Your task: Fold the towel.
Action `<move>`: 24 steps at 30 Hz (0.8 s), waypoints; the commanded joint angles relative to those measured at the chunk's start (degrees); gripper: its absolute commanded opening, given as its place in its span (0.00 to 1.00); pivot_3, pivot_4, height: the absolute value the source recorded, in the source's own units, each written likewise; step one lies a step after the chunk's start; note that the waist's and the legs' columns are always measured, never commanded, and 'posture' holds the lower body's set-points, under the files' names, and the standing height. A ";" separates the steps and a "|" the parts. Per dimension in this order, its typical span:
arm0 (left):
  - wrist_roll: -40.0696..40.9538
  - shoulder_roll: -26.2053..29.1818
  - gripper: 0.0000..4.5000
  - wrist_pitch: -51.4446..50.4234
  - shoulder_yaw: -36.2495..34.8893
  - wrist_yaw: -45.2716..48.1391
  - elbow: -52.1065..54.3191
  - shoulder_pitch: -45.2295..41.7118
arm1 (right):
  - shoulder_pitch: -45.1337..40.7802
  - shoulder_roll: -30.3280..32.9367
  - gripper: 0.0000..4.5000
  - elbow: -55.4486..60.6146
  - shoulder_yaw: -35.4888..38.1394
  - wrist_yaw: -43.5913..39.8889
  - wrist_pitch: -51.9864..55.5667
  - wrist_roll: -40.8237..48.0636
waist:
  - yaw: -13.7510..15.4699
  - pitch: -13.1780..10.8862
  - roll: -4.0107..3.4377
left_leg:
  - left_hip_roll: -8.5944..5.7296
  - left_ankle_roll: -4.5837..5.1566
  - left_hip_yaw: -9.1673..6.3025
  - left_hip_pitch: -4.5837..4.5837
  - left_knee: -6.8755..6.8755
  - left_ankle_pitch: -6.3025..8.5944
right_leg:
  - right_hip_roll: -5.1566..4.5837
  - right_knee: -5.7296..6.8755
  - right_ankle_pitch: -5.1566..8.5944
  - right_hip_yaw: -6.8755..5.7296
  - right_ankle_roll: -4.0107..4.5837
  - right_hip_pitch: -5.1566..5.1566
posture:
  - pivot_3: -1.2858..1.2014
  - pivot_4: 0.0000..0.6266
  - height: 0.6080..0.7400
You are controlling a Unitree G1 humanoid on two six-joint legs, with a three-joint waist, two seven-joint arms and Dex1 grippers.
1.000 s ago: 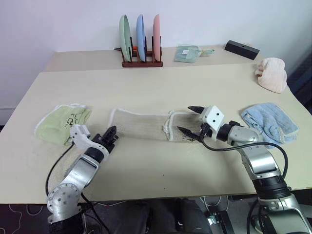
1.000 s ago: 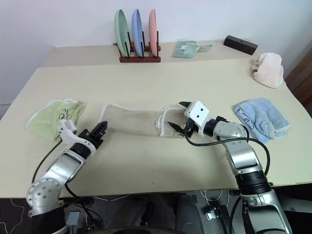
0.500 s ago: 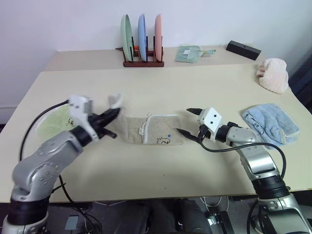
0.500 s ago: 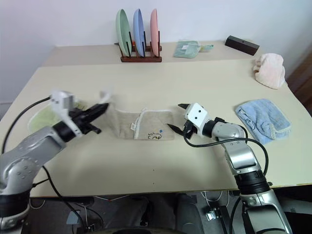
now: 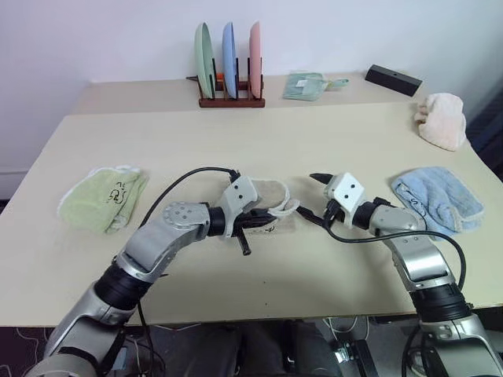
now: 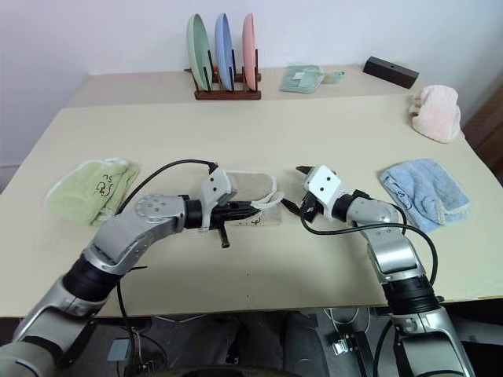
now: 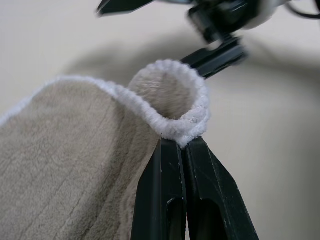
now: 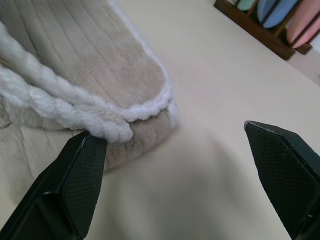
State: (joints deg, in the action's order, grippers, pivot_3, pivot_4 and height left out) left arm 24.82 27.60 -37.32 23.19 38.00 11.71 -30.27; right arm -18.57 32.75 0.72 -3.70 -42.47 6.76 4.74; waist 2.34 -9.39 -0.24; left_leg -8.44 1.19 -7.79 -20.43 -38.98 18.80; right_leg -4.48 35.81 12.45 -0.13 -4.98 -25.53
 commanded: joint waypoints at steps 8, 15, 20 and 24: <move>3.99 -1.31 0.74 -0.94 -9.48 2.89 7.37 2.58 | -2.49 2.41 0.99 -2.70 2.43 1.34 -2.30 -1.54 | -0.16 -0.01 0.00 | 0.02 0.00 0.00 0.01 0.01 0.00 | 0.01 0.05 0.00 0.00 0.00 -0.03 | 0.52 0.24 1.00; -0.31 -1.44 0.29 3.31 -21.67 -6.17 3.32 1.95 | -5.97 6.17 0.56 -7.22 4.39 -1.07 -3.01 -0.55 | -0.08 -0.01 0.01 | 0.02 -0.01 0.01 0.02 0.01 0.00 | 0.01 0.03 0.00 0.00 0.00 -0.02 | 0.52 0.24 1.00; -4.83 -1.43 0.00 3.86 -20.97 -8.68 -0.37 1.51 | -10.00 0.95 0.01 -1.72 5.66 -1.03 5.64 7.88 | -0.22 -0.02 0.01 | 0.02 -0.01 0.01 0.02 0.01 0.00 | 0.01 0.04 0.00 0.00 0.00 -0.03 | 0.52 0.24 1.00; -5.20 -2.11 0.00 4.84 -16.35 -4.14 0.04 3.56 | -10.76 -4.44 0.01 5.82 2.53 -1.57 15.53 13.88 | -0.07 -0.02 0.01 | 0.04 -0.01 0.00 -0.01 0.02 0.00 | 0.02 0.04 0.00 0.00 0.00 -0.04 | 0.52 0.24 1.00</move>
State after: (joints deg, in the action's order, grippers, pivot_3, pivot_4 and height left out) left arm 19.35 25.73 -33.39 6.04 32.10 10.32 -27.11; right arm -28.52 29.21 2.82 -0.48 -43.86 19.40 16.12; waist 2.27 -9.40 -0.23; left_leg -8.41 1.19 -7.79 -20.45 -38.98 18.80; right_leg -4.47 35.85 12.45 -0.13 -4.98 -25.56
